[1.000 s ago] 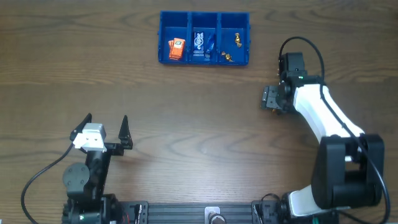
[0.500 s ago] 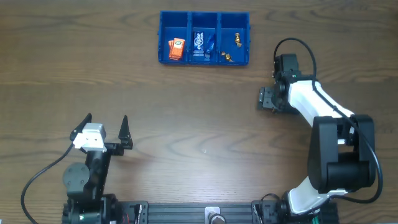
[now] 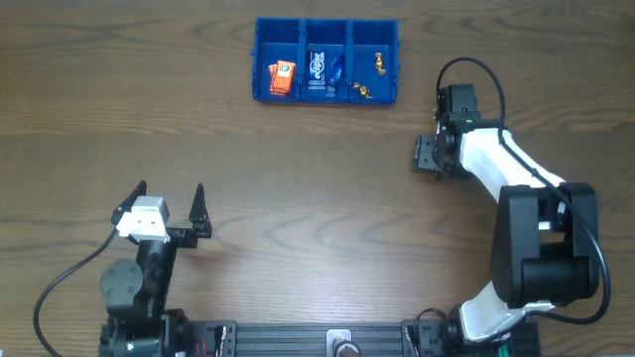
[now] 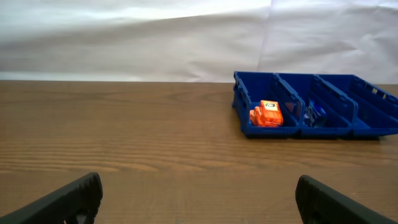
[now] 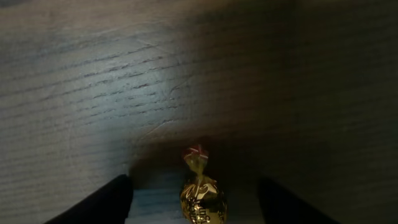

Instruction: Sort Candies Into Trays

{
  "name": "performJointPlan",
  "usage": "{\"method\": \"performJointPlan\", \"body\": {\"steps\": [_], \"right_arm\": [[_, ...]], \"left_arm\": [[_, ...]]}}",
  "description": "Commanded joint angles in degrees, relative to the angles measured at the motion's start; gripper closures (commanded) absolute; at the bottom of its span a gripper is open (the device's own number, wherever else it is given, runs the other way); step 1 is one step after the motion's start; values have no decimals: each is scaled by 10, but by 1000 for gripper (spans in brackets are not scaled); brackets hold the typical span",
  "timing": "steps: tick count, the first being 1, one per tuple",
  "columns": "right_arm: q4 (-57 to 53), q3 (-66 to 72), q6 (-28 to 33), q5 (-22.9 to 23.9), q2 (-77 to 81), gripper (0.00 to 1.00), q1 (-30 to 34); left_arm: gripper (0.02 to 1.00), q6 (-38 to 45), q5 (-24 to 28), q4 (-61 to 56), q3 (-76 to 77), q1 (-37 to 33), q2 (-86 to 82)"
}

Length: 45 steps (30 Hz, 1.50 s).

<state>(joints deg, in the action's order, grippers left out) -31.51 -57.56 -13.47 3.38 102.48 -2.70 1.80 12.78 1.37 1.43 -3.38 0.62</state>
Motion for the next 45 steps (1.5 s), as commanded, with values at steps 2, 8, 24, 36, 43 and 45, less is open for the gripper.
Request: {"method": "performJointPlan", "body": {"steps": [2,8,24,36,43,45], "right_arm": [[2,3,-2,-1,8,441,2],[2,3,-2,0,9,470,2],[10,9,-2,2,12,656,2],[1,7,-2,-5,-1,849,-7],[-40,-31,-49,-9,-128,858,-72],[-42,-58,-52,-11,-166,858,-97]], "left_arm": [[20,8,6,18,-11,-3,-4],[20,8,6,18,-11,-3,-4],[20,8,6,18,-11,-3,-4],[20,8,6,18,-11,-3,-4],[20,8,6,18,-11,-3,-4],[23,8,6,18,-11,-3,-4]]}}
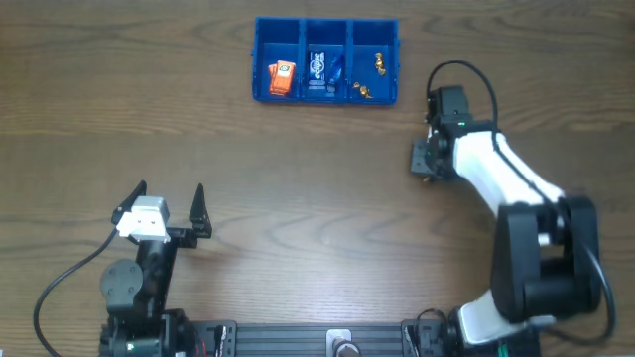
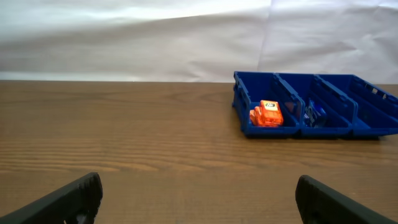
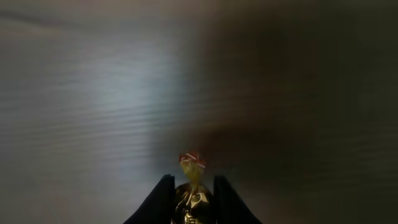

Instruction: Sort Candies Into Trays

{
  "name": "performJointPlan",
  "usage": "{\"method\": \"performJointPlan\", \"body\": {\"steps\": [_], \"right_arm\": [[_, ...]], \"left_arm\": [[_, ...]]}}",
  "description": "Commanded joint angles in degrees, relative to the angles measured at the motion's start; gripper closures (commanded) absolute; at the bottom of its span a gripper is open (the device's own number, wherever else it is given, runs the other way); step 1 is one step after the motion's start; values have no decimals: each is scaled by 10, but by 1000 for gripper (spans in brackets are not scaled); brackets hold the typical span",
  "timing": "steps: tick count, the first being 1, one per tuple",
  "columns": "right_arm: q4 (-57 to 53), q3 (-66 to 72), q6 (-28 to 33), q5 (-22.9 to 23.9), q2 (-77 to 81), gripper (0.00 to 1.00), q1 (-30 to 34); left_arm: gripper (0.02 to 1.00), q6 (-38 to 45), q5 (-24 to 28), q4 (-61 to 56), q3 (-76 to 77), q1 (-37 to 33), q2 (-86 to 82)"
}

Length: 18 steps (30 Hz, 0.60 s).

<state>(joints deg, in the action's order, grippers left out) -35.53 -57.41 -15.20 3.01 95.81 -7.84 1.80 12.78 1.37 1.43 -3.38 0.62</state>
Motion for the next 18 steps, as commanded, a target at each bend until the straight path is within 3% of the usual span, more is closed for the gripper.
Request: {"method": "performJointPlan", "body": {"steps": [1,8,13,18], "right_arm": [[-6,-78,-35,-5,-110,858,-57],[-45,-292,-23,61,-39,873,-116],[-55,-444,-24,74,91,875,-110],[-41,-502,-24,75,183,873,-103]], "left_arm": [[20,8,6,18,-11,-3,-4],[20,8,6,18,-11,-3,-4],[20,8,6,18,-11,-3,-4],[20,8,6,18,-11,-3,-4]]}}
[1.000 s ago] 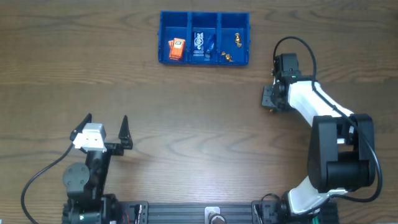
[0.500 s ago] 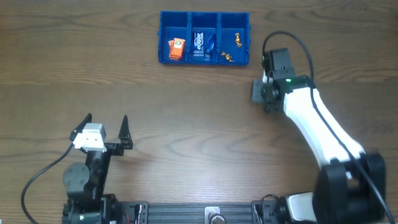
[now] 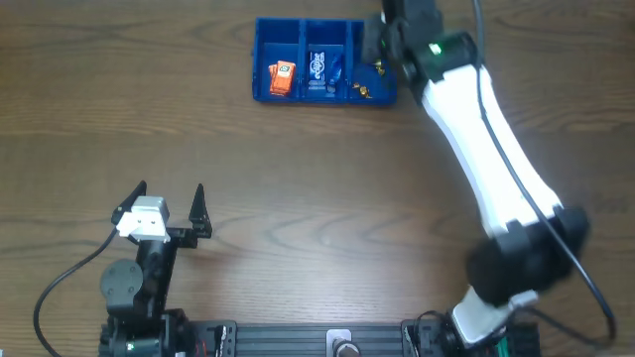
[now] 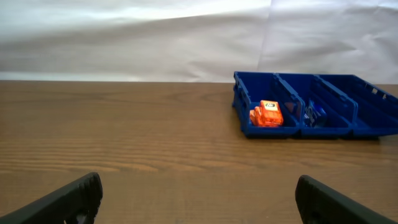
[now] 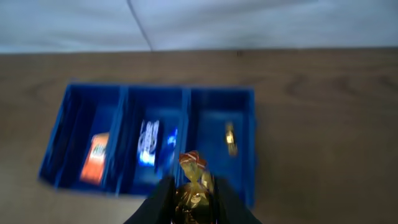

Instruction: Sort Candies Into Trays

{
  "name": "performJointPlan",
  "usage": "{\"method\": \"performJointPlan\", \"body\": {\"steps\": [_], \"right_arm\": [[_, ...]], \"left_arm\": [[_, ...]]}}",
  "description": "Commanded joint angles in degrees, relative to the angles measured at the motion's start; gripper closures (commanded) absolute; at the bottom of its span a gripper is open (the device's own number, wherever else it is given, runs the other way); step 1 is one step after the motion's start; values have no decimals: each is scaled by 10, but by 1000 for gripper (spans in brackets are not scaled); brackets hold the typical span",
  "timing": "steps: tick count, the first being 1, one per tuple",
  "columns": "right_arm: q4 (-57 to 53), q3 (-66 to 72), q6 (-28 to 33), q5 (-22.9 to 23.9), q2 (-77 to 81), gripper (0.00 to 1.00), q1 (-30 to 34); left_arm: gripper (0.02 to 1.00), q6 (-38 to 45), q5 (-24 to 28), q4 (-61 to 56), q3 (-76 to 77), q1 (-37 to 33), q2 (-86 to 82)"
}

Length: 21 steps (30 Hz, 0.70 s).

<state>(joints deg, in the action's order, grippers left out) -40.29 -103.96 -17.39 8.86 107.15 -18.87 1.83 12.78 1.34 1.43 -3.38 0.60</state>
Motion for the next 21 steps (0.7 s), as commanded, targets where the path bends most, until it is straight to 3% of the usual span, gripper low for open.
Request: {"method": "performJointPlan", "body": {"steps": [1,11,17,20,21], "right_arm": [[12,-37,-3,16,80,873,8],[33,-37,-19,17,146,862,17],[44,-37,-16,17,158,660,18],[47,-37,-12,16,159,641,18],[49,-37,-8,16,159,568,18]], "left_arm": [[23,8,6,19,-11,-3,-3],[20,8,6,19,-11,-3,-3],[20,8,6,19,-11,-3,-3],[20,8,6,19,-11,-3,-3],[20,8,6,19,-11,-3,-3]]}}
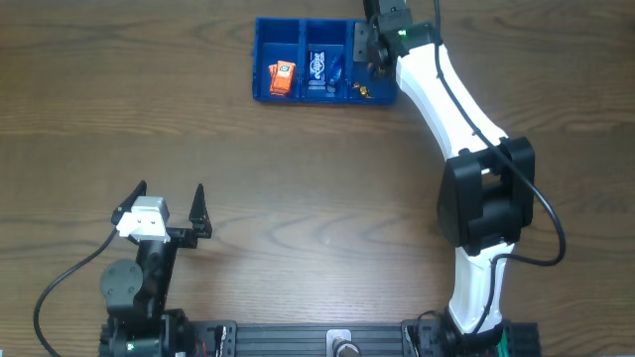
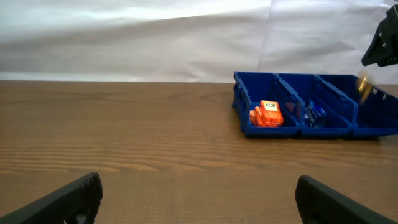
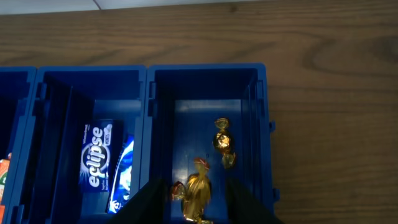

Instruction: Sort Candies Into Trays

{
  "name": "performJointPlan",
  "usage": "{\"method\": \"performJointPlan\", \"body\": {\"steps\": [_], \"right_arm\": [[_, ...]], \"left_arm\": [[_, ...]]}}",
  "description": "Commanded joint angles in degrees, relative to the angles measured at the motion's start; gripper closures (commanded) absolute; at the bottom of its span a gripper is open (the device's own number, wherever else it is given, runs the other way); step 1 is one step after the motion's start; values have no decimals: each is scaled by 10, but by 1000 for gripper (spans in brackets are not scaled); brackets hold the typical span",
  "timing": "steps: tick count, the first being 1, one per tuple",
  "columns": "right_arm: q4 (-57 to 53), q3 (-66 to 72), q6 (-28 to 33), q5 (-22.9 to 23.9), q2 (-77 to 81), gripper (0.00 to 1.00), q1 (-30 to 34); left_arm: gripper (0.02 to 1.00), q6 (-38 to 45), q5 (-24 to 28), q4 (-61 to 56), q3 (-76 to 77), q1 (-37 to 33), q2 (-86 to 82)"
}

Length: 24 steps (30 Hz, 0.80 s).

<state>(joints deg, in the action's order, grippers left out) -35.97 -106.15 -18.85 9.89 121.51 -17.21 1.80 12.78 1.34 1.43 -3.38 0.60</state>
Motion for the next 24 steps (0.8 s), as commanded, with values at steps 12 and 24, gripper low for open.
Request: {"method": "performJointPlan", "body": {"steps": [12,24], "right_arm": [[-50,12,49,6,-125,417,3],[91,440,83,-1,-613,1,57]], "left_arm": [[20,8,6,19,-11,-3,-3],[20,8,6,19,-11,-3,-3]]}}
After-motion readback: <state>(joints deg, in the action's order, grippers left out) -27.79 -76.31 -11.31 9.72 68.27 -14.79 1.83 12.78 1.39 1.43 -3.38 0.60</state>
